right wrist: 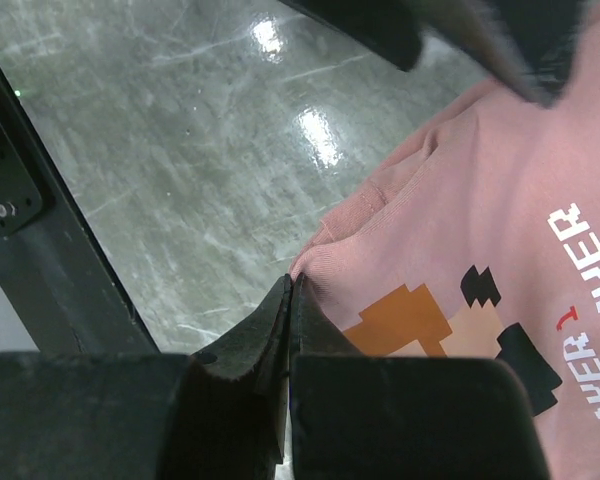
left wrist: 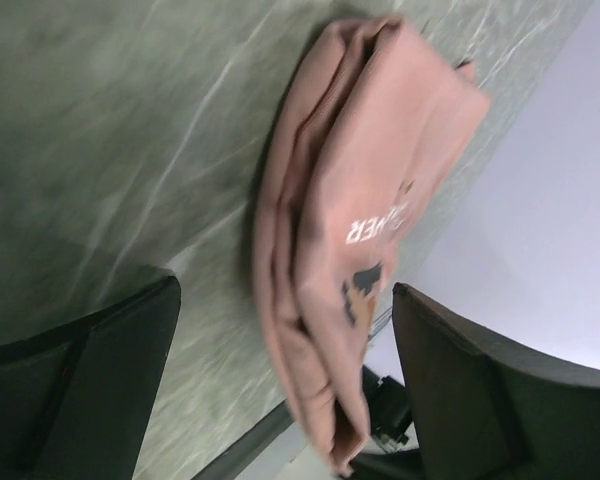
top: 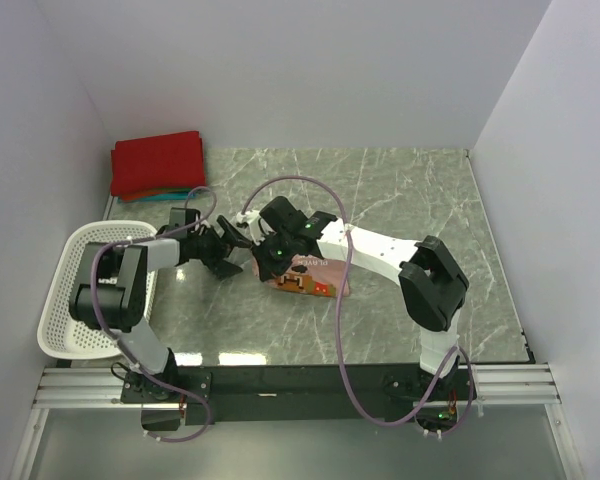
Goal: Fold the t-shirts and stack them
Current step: Neatly place the folded tshirt to the corner
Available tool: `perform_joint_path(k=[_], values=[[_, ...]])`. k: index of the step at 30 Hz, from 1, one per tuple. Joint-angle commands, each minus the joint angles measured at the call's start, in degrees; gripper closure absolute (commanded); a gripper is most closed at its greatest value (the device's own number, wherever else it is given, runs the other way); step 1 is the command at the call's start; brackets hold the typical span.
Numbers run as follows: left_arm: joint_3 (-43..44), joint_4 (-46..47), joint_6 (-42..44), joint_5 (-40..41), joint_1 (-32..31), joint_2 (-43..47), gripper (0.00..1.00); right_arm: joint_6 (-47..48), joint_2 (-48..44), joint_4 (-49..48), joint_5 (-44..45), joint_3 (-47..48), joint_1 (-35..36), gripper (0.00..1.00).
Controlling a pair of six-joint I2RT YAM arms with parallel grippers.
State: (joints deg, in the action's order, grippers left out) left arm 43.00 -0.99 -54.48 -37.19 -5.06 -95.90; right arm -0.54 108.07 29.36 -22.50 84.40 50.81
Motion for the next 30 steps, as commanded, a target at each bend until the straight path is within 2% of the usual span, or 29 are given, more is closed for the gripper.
perform_joint_path(k=[1, 4, 11, 16, 30], values=[[2.5, 2.8, -4.1, 3.9, -1.2, -3.8, 0.07, -2.7, -0.8, -3.7, 0.1, 2.5, 0.0, 1.0], [3.7, 3.5, -6.3, 4.5, -2.4, -5.7, 0.1, -4.4, -0.5, -5.2, 0.1, 3.4, 0.1, 1.0], [6.7, 2.5, -8.2, 7.3, -5.3, -8.6, 0.35, -7.2, 1.2, -7.6, 1.4, 6.2, 0.1, 1.0], [7.8, 2.4, -9.9, 9.0, -6.0, -9.1, 0.37, -7.9, 2.5, -8.3, 2.2, 7.9, 0.7, 1.0], [10.7, -4.5, -9.9, 16.4, -8.7, -7.0, 0.54, -8.2, 5.0, -9.5, 6.2, 9.6, 1.9, 1.0]])
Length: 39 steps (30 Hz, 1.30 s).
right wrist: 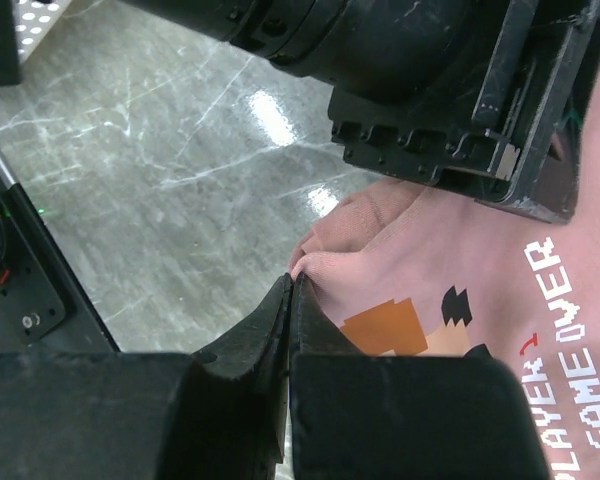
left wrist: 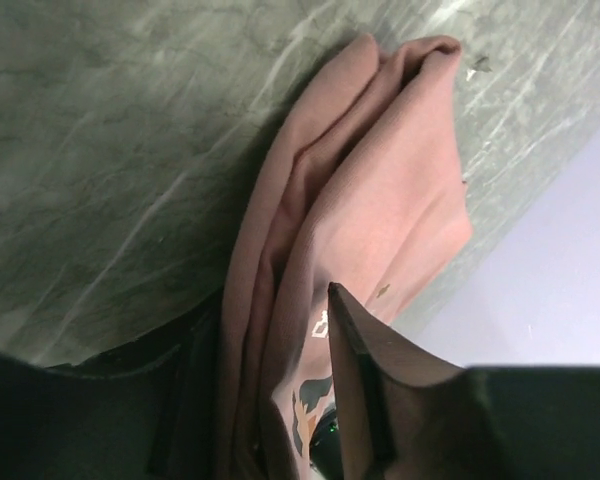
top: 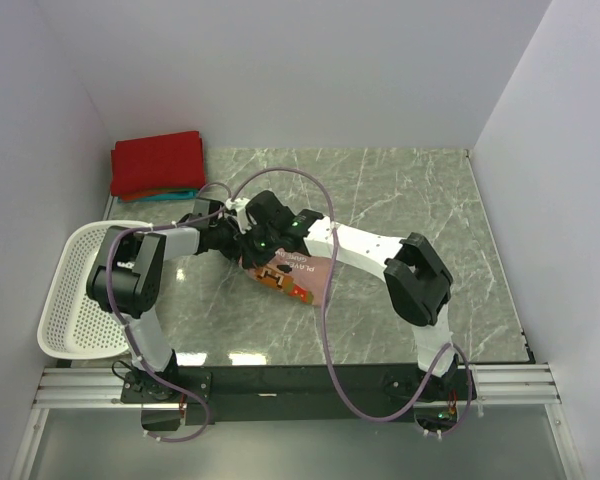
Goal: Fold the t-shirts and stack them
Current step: Neatly place the folded tshirt to the corner
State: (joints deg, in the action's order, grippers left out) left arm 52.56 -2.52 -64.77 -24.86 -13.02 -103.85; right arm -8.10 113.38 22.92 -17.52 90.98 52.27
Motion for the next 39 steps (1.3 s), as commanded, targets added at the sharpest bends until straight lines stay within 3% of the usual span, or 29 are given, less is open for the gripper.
perform_joint_path(k=[1, 10, 13, 14, 15, 17, 18, 21, 32, 39], values=[[1.4, -3.6, 0.7, 4.7, -0.9, 0.8, 0.55, -0.7, -0.1, -3.0, 1.3, 3.1, 0.5, 1.0], [4.0, -5.8, 1.5, 6.6, -2.2, 0.2, 0.63, -0.8, 0.2, -3.5, 2.3, 4.3, 0.6, 1.0], [5.1, -7.1, 3.1, 7.9, -2.3, -0.1, 0.78, -0.4, 0.4, -3.0, 1.6, 5.1, 0.6, 1.0], [5.5, -7.8, 3.8, 9.1, -2.3, -0.4, 0.87, -0.2, 0.5, -1.9, 1.3, 5.3, 0.6, 0.95], [6.1, -8.1, 5.9, 9.7, -2.3, -0.5, 0.92, -0.3, 0.3, -1.6, 1.3, 5.5, 0.5, 0.69], [8.4, -8.5, 9.6, 11.6, -2.3, -1.1, 1.0, -1.0, -1.2, -1.6, 0.2, 4.5, -0.7, 0.51], [9.4, -9.6, 13.1, 13.9, -2.3, -1.3, 1.0, -1.5, -1.9, -1.8, -0.2, 3.8, -1.3, 0.32], [13.4, -11.6, 20.8, 17.7, -2.2, -3.3, 1.0, -1.0, -5.1, -1.2, -1.0, 1.4, -4.2, 0.16], [36.3, -17.5, 42.1, 26.6, -0.3, -14.3, 1.0, 4.8, -15.4, 6.8, -1.1, -7.2, -18.2, 0.12], [52.1, -17.9, 51.6, 22.2, 4.6, -19.9, 1.0, 5.5, -18.7, 6.9, -0.7, -11.8, -21.6, 0.12]])
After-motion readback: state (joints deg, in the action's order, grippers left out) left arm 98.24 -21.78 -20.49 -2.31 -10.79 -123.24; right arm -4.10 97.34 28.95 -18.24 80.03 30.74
